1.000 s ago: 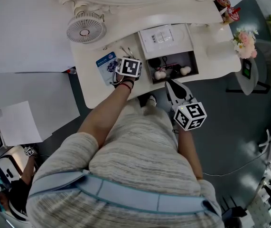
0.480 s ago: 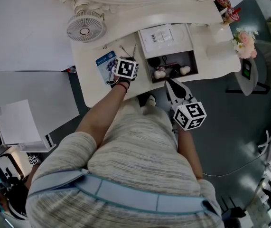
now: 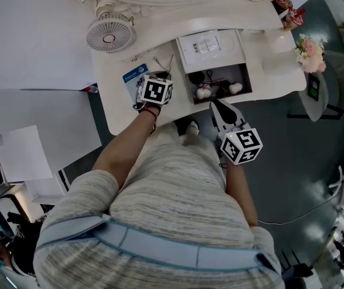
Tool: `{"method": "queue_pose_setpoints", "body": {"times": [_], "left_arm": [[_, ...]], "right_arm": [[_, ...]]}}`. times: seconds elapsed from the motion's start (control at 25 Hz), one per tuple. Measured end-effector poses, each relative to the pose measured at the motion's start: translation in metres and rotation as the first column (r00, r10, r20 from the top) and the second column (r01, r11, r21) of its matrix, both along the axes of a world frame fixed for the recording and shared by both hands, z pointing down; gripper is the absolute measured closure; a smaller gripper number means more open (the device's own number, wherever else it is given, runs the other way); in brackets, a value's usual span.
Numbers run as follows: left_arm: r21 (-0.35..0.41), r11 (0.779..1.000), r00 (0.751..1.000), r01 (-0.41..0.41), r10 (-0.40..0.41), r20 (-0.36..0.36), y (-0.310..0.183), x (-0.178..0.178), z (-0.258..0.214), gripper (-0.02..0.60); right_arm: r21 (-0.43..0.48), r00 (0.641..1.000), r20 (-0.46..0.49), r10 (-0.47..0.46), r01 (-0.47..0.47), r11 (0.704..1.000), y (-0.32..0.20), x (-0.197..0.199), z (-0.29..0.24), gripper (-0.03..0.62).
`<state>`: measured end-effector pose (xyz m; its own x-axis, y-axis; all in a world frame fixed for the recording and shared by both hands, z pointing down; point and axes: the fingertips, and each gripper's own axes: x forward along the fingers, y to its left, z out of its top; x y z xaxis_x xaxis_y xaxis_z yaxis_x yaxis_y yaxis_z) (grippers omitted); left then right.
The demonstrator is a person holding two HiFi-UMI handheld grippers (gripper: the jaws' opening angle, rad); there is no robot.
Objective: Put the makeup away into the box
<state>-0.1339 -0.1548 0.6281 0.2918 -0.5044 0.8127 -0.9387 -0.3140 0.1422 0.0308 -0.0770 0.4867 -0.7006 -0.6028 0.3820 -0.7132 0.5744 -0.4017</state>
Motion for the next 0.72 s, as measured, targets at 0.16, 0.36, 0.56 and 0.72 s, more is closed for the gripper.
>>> {"method": "queue_pose_setpoints", "body": {"times": [0.16,0.36,0.56,0.72], "left_arm": [[0.054,0.998,0.999,0.018,-0.016,-0.032,0.000,-0.001,-0.024,0.543],[0.112,0.994,0.998,-0.008,0.015,-0.060,0.002,0.010,-0.053,0.543],[0.152,0.983,0.992,-0.101,0.112,-0.064,0.010,0.041,-0.073,0.543],[0.183,0.964,0.979,-0.194,0.202,-0.028,0.015,0.066,-0.081,0.543]], "right_arm": [[0.012,1.000,0.006,-0.004,0.004,1.000,0.000,-0.001,-0.002,0.583],[0.025,1.000,0.010,-0.008,0.007,1.000,0.000,-0.003,-0.006,0.583],[0.037,1.000,0.012,0.000,0.000,0.999,0.001,-0.002,-0.010,0.583],[0.046,1.000,0.013,0.013,-0.013,0.999,0.001,0.004,-0.013,0.583]]}}
